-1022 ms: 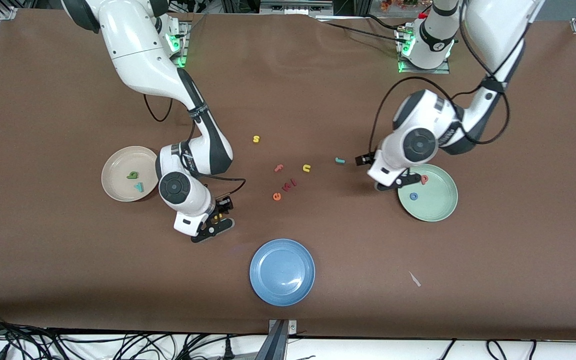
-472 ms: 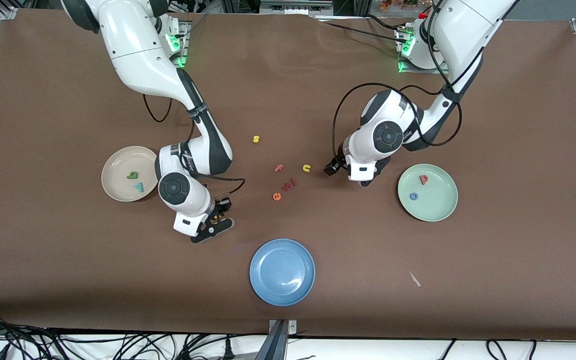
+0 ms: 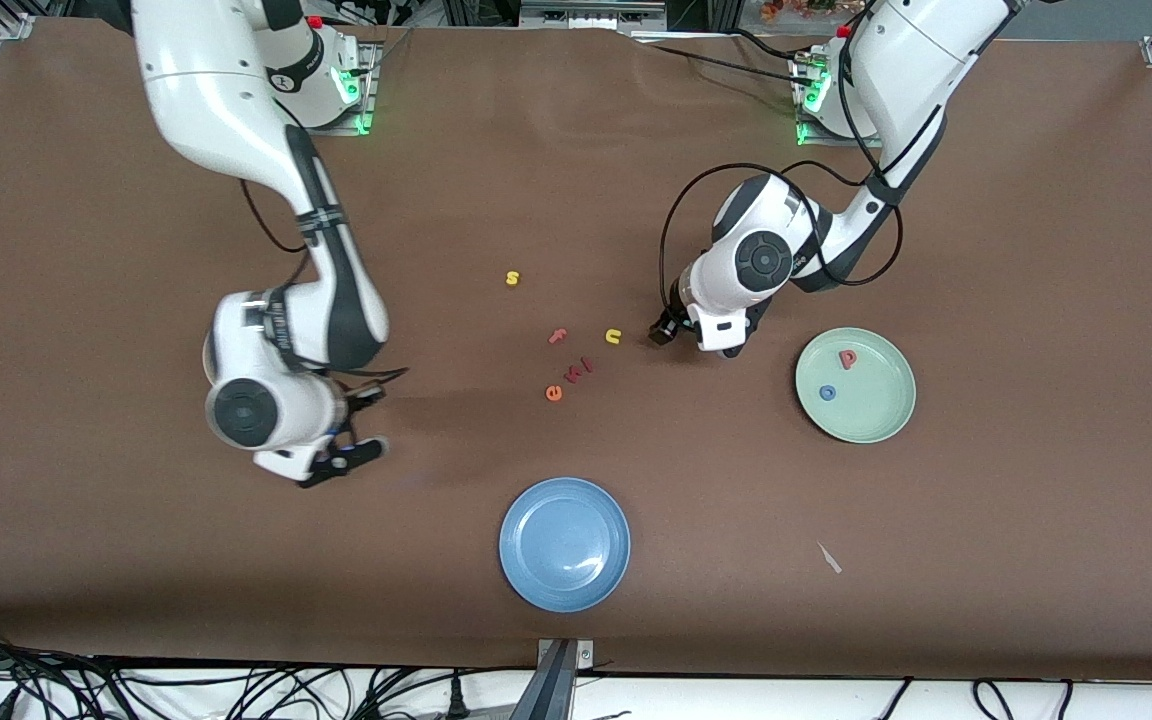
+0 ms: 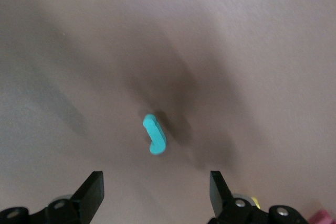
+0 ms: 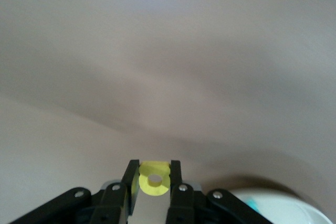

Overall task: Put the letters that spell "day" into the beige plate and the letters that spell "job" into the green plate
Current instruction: 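Grasp the yellow letter with the right gripper while the left gripper grasps the cyan j, then drop the yellow letter in the white plate while the left gripper carries the j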

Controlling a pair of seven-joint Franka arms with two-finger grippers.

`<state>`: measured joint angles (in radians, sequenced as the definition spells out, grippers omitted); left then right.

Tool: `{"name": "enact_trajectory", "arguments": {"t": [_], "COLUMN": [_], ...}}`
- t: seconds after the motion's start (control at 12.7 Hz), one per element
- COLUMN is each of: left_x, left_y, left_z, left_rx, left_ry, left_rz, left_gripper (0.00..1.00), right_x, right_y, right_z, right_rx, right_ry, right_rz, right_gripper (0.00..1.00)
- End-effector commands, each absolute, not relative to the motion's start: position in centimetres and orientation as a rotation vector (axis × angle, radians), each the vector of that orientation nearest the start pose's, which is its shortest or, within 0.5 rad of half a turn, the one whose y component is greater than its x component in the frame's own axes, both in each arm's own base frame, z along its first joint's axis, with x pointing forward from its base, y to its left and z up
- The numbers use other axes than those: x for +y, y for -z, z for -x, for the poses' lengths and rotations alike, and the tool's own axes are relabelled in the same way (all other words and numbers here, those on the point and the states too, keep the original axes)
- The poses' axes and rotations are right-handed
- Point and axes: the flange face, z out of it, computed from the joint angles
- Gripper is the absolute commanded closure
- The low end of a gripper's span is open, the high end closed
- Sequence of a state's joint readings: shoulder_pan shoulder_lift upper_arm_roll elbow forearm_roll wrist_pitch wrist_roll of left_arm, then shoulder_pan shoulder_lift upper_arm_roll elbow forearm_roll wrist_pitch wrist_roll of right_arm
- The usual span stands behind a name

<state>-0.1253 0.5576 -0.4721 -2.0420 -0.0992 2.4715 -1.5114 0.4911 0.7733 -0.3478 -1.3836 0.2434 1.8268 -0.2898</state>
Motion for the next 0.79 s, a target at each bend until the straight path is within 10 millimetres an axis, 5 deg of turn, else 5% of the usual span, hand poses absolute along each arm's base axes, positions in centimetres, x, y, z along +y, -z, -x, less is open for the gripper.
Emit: {"name": "enact_trajectory", "arguments": {"t": [0.0,0.31,0.39,0.47,0.55,0.71], "left_x": [-32.3,-32.4,-32.1,-31.7,-31.6,-31.0], "left_y": [-18.5,-17.4,-17.3,-17.0,-16.7,-16.5], "left_z": [-48.8,-49.1,-49.2,-49.2,-48.8,-48.6], "left_rx": [-1.684,-1.766,-1.772,-1.774,-1.764,-1.767], "left_ry": [-0.461,-0.444,-0.441,-0.44,-0.444,-0.447], "left_rz": [2.746,2.741,2.739,2.729,2.725,2.71], "left_gripper": [0.31,0.5,0.5,0.5,0.52,0.75], "right_x": [10.7,3.1,2.3,1.8,2.6,3.9], "right_y": [-24.9,-22.2,-21.8,-21.9,-22.2,-23.1], "right_z": [-65.2,-63.7,-63.3,-63.3,-63.6,-64.3], "right_rx": [-0.51,-0.38,-0.344,-0.302,-0.273,-0.269], "right_ry": [-0.557,-0.734,-0.794,-0.793,-0.755,-0.724], "right_rz": [3.052,3.016,2.984,2.96,2.932,2.929], "right_gripper": [0.98,0.95,0.57,0.01,0.0,0.0]}}
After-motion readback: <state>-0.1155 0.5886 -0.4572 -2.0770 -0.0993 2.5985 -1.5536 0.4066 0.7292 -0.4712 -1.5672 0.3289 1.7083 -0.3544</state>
